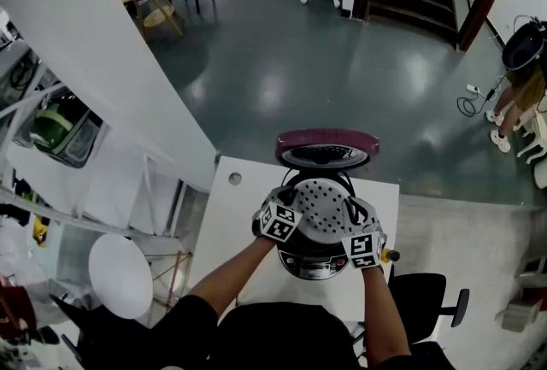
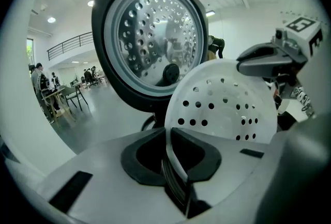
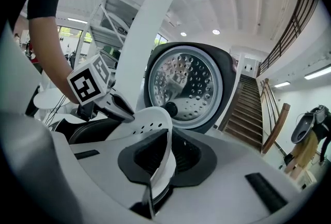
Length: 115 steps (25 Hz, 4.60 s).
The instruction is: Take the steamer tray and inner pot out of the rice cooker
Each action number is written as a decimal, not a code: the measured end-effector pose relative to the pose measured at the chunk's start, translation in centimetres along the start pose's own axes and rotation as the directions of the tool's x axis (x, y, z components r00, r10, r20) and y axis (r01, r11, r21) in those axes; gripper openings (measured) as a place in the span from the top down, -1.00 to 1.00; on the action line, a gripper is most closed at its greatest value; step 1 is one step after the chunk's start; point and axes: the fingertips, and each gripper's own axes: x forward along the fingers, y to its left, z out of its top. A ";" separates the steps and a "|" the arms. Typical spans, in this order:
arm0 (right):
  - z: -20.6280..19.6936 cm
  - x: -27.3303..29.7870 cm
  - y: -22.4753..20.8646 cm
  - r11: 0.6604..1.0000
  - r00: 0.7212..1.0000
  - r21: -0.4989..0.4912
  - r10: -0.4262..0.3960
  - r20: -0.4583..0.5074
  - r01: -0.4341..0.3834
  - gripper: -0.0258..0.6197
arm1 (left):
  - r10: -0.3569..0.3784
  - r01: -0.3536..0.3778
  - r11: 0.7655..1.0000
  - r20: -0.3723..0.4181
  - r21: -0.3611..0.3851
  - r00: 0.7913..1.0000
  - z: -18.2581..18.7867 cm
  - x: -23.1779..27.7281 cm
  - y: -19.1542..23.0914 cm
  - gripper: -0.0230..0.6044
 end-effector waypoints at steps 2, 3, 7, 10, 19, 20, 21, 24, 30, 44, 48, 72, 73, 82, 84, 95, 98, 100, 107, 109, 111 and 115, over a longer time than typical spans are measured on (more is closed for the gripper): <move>0.1 -0.1 -0.1 1.000 1.000 -0.001 -0.005 -0.004 0.005 0.86 | 0.003 -0.003 1.000 0.004 -0.003 1.000 0.3 -0.6 0.1 0.82; 0.1 -0.2 -0.2 1.000 1.000 0.001 -0.008 -0.006 0.008 0.87 | 0.005 -0.005 1.000 0.008 -0.004 1.000 0.5 -0.9 0.1 0.82; 0.5 -0.7 -1.1 0.998 1.000 0.063 -0.014 0.008 0.014 0.87 | 0.029 -0.028 0.999 0.036 -0.015 0.999 1.9 -2.4 0.1 0.84; 1.1 -1.6 -1.8 0.992 0.999 0.129 -0.015 0.041 0.010 0.87 | 0.055 -0.056 0.998 0.071 0.001 0.996 3.9 -4.0 0.1 0.84; 5.4 -5.4 -2.4 0.987 0.989 0.157 -0.013 0.147 -0.010 0.87 | 0.107 -0.098 0.993 0.156 -0.062 0.982 8.0 -11.9 -0.7 0.83; 5.9 -6.1 -2.4 0.988 0.986 0.151 -0.007 0.164 -0.019 0.87 | 0.118 -0.107 0.992 0.169 -0.069 0.978 8.3 -12.9 -1.0 0.83; 6.4 -6.7 -2.2 0.989 0.983 0.146 0.001 0.182 -0.028 0.87 | 0.132 -0.120 0.990 0.184 -0.077 0.974 8.6 -13.9 -1.4 0.83; 7.7 -8.2 -1.3 0.983 0.972 0.165 0.035 0.234 -0.075 0.87 | 0.191 -0.173 0.979 0.213 -0.104 0.958 8.8 -17.1 -1.8 0.83; 9.7 -8.8 2.4 0.955 0.942 0.213 0.134 0.308 -0.205 0.86 | 0.311 -0.283 0.947 0.212 -0.153 0.926 6.9 -23.3 -1.4 0.83; 10.7 -2.5 16.4 0.883 0.933 0.313 0.301 0.199 -0.351 0.86 | 0.395 -0.342 0.906 0.208 -0.247 0.895 -1.5 -30.0 8.1 0.80; 10.7 0.3 20.1 0.878 0.949 0.360 0.295 0.109 -0.315 0.86 | 0.364 -0.303 0.912 0.201 -0.277 0.910 -4.5 -30.2 11.7 0.80; -7.5 12.1 33.3 0.891 0.868 0.454 0.207 -0.452 0.024 0.86 | -0.017 -0.013 0.937 -0.084 -0.350 0.996 -26.8 -13.8 17.8 0.80; -8.2 12.4 33.3 0.888 0.863 0.458 0.205 -0.462 0.034 0.86 | -0.032 0.001 0.944 -0.088 -0.330 0.996 -27.0 -13.1 17.7 0.80; -12.1 13.7 33.8 0.878 0.823 0.468 0.194 -0.534 0.097 0.86 | -0.081 0.040 0.960 -0.139 -0.276 0.987 -28.8 -9.5 17.3 0.81; -12.2 14.0 33.8 0.874 0.825 0.475 0.192 -0.531 0.103 0.86 | -0.080 0.034 0.956 -0.147 -0.292 0.986 -28.7 -9.2 17.6 0.80; -12.6 14.5 34.2 0.869 0.822 0.482 0.190 -0.537 0.114 0.86 | -0.080 0.038 0.973 -0.177 -0.229 0.981 -29.3 -7.7 18.1 0.80; -12.0 14.2 33.3 0.881 0.823 0.451 0.148 -0.548 0.141 0.68 | -0.069 0.023 0.975 -0.201 -0.222 0.977 -29.8 -7.7 18.5 0.52; -11.1 13.7 33.2 0.886 0.834 0.439 0.127 -0.537 0.148 0.62 | -0.067 0.021 0.973 -0.193 -0.232 0.979 -29.7 -8.3 18.8 0.39; -5.5 11.9 32.4 0.939 0.894 0.332 0.067 -0.443 0.094 0.67 | -0.044 0.020 0.967 -0.092 -0.253 0.995 -25.4 -12.0 19.7 0.49; -3.7 11.0 32.4 0.947 0.913 0.317 0.079 -0.400 0.057 0.75 | -0.069 0.049 0.972 -0.080 -0.232 0.994 -24.3 -13.2 18.7 0.73; -1.8 10.0 32.3 0.938 0.931 0.345 0.100 -0.351 0.030 0.85 | -0.106 0.092 0.972 -0.052 -0.217 0.993 -23.0 -14.4 17.4 0.87; 1.3 7.2 31.0 0.891 0.961 0.454 0.109 -0.253 0.018 0.87 | -0.101 0.104 0.957 0.025 -0.271 0.995 -19.9 -16.6 15.5 0.89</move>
